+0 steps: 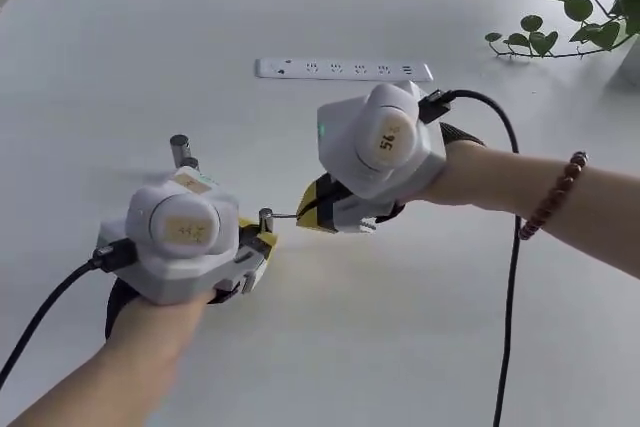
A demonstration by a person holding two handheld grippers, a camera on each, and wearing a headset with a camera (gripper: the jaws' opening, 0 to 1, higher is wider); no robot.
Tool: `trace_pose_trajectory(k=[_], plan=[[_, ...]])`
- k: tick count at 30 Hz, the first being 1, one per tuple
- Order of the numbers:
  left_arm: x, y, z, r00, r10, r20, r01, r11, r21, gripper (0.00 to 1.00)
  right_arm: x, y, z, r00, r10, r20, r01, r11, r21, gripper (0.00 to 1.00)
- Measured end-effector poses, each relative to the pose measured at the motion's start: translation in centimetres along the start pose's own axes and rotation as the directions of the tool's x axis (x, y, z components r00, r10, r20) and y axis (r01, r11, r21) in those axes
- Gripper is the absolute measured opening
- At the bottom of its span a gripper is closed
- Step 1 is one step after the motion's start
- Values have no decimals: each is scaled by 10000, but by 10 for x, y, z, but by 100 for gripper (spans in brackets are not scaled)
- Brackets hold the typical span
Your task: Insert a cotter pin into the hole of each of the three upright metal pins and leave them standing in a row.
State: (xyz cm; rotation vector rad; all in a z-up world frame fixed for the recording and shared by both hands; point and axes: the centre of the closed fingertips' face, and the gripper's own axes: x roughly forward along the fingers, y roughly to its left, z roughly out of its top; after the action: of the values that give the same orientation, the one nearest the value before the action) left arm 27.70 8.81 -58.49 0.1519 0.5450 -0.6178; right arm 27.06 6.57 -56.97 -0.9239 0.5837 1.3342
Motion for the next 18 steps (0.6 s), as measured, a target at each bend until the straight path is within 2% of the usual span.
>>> trace_pose_trajectory(k=[18], plan=[[3, -1, -3, 9999, 51, -122, -49, 9997, 230, 7, 1, 0, 9, 10000, 66, 23, -67, 9999, 108, 0]])
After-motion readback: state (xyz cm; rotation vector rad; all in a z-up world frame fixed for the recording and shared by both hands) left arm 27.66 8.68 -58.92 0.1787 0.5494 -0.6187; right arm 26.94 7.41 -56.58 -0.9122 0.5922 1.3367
